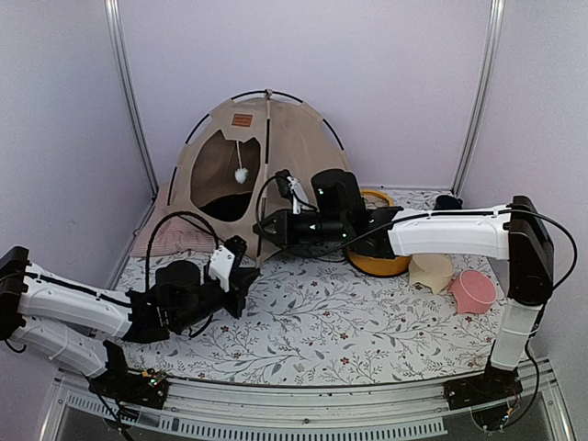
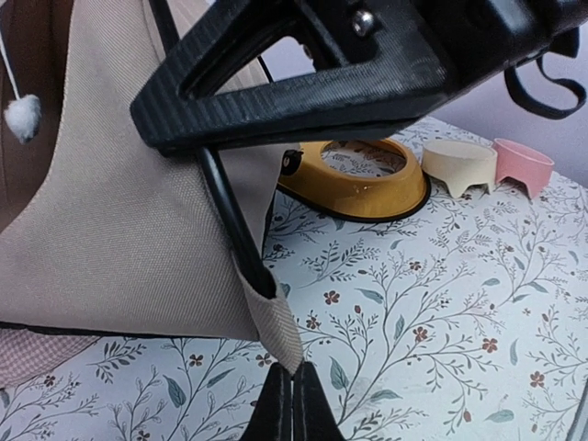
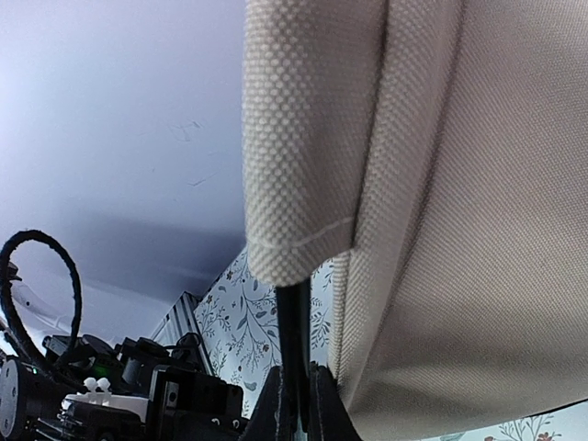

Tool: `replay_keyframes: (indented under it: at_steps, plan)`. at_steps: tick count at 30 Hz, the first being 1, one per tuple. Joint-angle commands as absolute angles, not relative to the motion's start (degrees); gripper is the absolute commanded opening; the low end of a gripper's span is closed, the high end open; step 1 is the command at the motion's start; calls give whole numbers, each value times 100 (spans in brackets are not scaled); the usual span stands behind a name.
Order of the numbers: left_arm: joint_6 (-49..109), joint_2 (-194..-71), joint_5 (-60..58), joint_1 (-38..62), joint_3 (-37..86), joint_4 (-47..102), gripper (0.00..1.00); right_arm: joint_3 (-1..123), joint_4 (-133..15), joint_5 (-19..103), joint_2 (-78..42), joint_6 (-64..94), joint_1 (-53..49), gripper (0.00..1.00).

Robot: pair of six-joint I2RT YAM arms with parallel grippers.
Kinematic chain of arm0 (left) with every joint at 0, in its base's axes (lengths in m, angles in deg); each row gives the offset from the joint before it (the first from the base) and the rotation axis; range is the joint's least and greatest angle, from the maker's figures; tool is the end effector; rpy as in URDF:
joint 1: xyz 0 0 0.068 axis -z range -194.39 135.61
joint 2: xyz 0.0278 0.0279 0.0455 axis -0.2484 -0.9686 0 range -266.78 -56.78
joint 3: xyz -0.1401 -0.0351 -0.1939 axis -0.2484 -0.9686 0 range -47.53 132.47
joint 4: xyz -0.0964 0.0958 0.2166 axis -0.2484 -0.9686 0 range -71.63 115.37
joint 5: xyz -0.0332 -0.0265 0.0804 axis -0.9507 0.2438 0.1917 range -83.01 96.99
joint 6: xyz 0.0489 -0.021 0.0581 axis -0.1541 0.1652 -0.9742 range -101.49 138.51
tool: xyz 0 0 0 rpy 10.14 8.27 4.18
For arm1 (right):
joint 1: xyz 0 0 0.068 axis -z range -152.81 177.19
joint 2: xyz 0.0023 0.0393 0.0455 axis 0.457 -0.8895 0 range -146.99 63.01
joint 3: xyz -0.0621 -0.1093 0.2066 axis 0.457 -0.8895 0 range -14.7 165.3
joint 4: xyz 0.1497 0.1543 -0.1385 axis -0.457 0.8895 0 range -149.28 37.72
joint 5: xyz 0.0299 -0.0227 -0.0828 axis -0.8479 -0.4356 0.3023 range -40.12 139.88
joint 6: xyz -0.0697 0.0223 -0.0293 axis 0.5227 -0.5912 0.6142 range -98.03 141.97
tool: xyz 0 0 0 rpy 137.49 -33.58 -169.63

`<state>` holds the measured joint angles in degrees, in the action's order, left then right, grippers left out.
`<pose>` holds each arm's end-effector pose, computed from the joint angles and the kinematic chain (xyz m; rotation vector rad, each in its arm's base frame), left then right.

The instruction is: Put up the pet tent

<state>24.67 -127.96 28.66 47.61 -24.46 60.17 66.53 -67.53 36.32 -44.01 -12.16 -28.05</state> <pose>0.1548 -0.2377 0.1637 0.6002 1.7133 -0.5113 0.2505 0.3889 0.2431 -0.5578 2.0064 1.2444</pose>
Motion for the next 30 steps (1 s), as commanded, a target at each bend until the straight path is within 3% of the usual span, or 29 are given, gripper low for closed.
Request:
replay_keyframes:
  at_steps: [1, 14, 21, 24, 30]
  plan:
    - [2519, -12773, 2542, 4882, -2165, 6000, 0, 6498, -6915, 3970, -4556, -1134, -2782, 0]
    - [2953, -12601, 2278, 4621, -1895, 5625, 2, 6230, -6915, 4041, -4671, -987, -2812, 0]
    - [3223, -12303, 2673, 4576, -1885, 5211, 38, 5972, -6863, 4154, -4564, -917, -2811, 0]
    - [3297, -12076, 2901, 4511, -1922, 5063, 48, 5842, -6823, 4224, -4416, -858, -2807, 8]
    - [3359, -11816, 3087, 4250, -1717, 4685, 59, 5721, -6616, 4384, -4083, -728, -2787, 38]
